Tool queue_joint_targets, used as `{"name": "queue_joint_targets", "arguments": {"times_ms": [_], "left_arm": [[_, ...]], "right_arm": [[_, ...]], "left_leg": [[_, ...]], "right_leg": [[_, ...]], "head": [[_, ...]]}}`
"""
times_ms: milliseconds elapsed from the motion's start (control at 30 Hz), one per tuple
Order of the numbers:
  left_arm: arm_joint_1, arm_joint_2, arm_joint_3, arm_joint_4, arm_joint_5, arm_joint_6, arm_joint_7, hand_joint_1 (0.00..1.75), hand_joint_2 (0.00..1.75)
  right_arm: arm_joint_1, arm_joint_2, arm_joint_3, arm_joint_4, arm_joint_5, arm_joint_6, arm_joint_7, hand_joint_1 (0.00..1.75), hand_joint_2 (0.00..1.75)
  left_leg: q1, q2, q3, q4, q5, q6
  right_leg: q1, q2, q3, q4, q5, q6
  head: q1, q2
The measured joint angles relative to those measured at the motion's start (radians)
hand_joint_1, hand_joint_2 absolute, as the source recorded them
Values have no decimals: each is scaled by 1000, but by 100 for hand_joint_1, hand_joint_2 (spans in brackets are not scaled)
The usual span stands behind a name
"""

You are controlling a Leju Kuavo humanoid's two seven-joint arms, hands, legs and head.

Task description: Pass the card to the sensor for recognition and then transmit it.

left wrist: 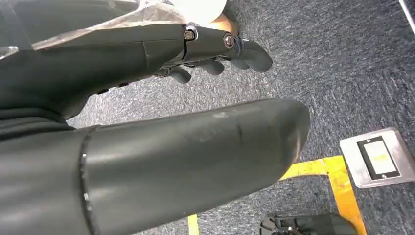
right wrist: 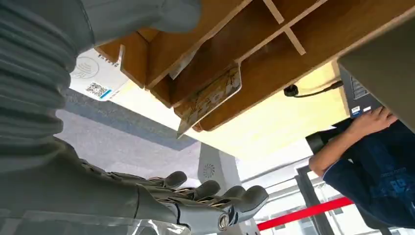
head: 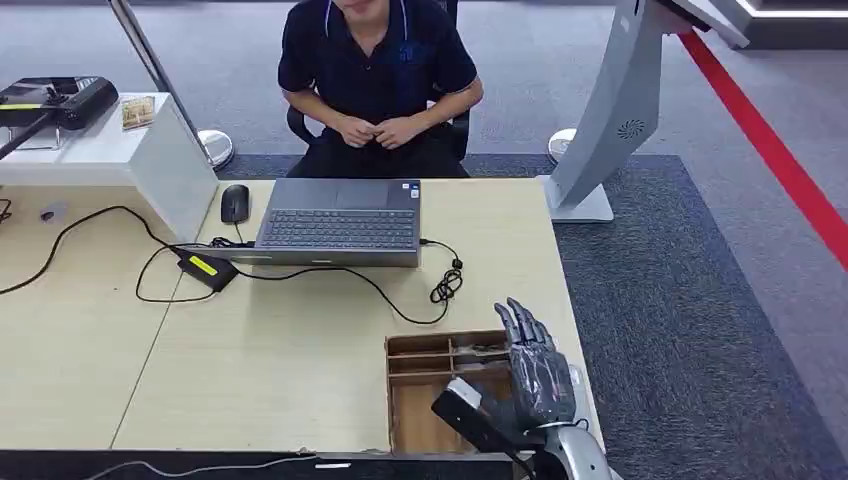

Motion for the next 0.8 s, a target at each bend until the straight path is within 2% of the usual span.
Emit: {"name": "queue_joint_targets", "arguments": {"times_ms": [333, 800], "left_arm": [[0, 0, 0, 0, 3, 0, 0, 0, 0], [0, 0, 0, 0, 3, 0, 0, 0, 0]], "right_arm": [[0, 1, -1, 2, -4, 2, 0, 7, 175], [0, 1, -1, 2, -4, 2, 0, 23, 175]], "left_leg": [[0, 0, 0, 0, 0, 0], [0, 0, 0, 0, 0, 0]], "right_leg": [[0, 0, 0, 0, 0, 0], [0, 0, 0, 0, 0, 0]], "head": [[0, 0], [0, 0]]}}
